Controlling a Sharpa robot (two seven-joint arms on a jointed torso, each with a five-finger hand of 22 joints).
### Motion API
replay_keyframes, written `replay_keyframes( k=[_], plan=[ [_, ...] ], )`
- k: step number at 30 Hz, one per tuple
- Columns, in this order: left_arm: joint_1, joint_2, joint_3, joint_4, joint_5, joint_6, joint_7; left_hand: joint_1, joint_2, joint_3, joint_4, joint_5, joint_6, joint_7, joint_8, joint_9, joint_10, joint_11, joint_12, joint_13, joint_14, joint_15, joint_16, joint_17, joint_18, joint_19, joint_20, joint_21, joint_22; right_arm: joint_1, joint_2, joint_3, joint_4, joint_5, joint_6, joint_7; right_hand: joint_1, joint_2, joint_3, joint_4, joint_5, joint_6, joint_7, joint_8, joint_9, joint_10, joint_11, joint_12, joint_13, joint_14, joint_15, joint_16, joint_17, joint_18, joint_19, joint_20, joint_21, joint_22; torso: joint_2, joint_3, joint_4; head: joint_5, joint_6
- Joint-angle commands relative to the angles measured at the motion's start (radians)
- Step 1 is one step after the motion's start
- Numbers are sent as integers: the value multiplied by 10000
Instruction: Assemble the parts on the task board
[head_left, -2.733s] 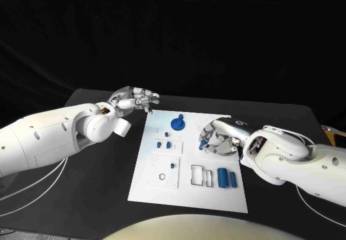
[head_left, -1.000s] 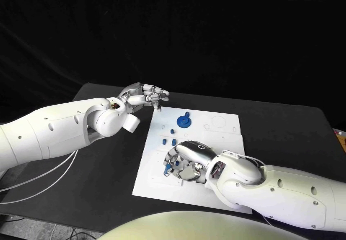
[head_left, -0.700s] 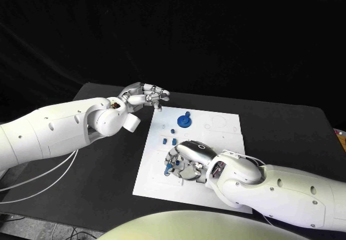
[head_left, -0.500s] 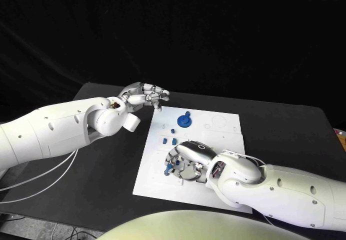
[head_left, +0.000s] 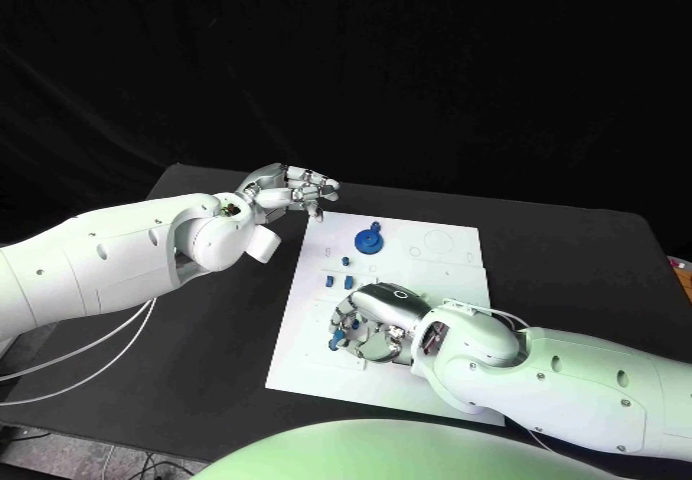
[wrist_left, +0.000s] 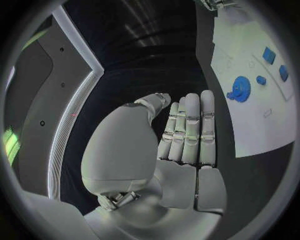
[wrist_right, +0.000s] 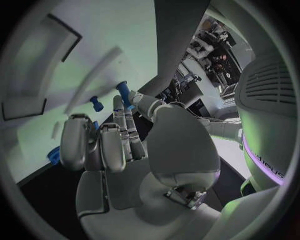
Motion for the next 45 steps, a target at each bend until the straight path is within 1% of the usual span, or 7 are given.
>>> replay_keyframes(
  k=[1, 10, 21, 29, 35, 37, 45],
  plan=[
    [4, 8, 6, 24, 50, 121, 35, 50, 10, -59, 16, 58, -73, -26, -13, -11, -43, -1, 48, 17, -56, 20, -41, -10, 133, 60, 21, -48, -11, -21, 43, -20, -27, -261, 329, 24, 7, 31, 21, 33, 40, 9, 16, 46, 24, 54, 12, -69, -20, 336, -54, 28, -27, -12, 10, 8, -57, 1414, -2, -3, 1, 5, -9],
    [5, 11, 6, 30, 50, 119, 19, 80, 30, -53, 10, 64, -75, -25, -11, -13, -52, -2, 63, 18, -57, 18, -43, -8, 134, 65, 18, -52, -13, -44, 118, -53, -74, -311, 275, 99, -448, -692, -443, 183, 328, -924, 235, -568, -130, -172, 187, -230, -57, 314, 95, 20, -51, 25, -79, 129, -298, 1357, 0, 0, 3, -38, -3],
    [4, -21, 6, 10, 50, 172, -5, 83, 42, -50, 14, 65, -71, -26, -9, -13, -53, -1, 66, 19, -57, 18, -44, -8, 134, 66, 18, -53, -13, -62, -209, -33, 145, -443, -647, 40, -424, -804, -581, 186, 284, -1263, 214, -794, -189, -281, 180, -227, -39, 283, 95, -22, -144, 65, -148, 143, -494, 1298, -11, 6, -3, -120, 29],
    [4, -29, 6, -68, 50, 225, -8, 112, 70, -41, 4, 65, -22, -47, 22, -1, -61, -9, 74, 19, -62, 15, -48, -8, 134, 68, 16, -53, -12, -2, -746, 71, 610, 364, -2259, 896, -207, -809, -639, 86, 301, -1516, 222, -965, -213, -644, 181, -216, -38, 174, 90, -213, -491, 146, -324, 143, -935, 1150, -19, 6, -17, -210, 123],
    [4, -30, -4, -86, 50, 235, 6, 113, 65, -48, 2, 61, -9, -52, 30, 2, -66, -11, 76, 19, -65, 14, -50, -8, 134, 67, 15, -54, -12, 482, -1770, 140, 909, 2707, -1942, 1286, -307, -628, -725, 235, 288, -828, 236, -667, -41, 516, 51, 634, 325, 268, 2, -117, -321, 61, -106, 88, -495, 1322, -46, -9, -25, -502, 244],
    [4, -38, -9, -86, 50, 236, 14, 113, 65, -48, 2, 61, -9, -52, 30, 2, -66, -11, 76, 19, -65, 14, -50, -8, 134, 67, 15, -54, -12, 658, -2201, 148, 982, 3732, -1623, 1219, -465, -685, -1077, 359, 295, -612, 13, -500, 49, 1251, -187, 1470, 925, 388, -210, 95, 80, -29, 102, -78, -5, 1512, -81, -21, -46, -612, 248],
    [-50, -125, -30, -100, 57, 327, 107, 105, 57, -57, 7, 57, -7, -53, 33, 2, -68, -11, 78, 19, -67, 15, -51, -7, 133, 66, 15, -55, -12, 876, -3887, 136, 1655, 5502, -609, 546, -550, -480, -2175, 986, 625, -1233, -146, 667, 874, 334, -368, 5692, 5301, 418, -370, 101, -124, -210, 453, -275, 868, 1919, -149, 14, -152, -979, 330]
  ],
)
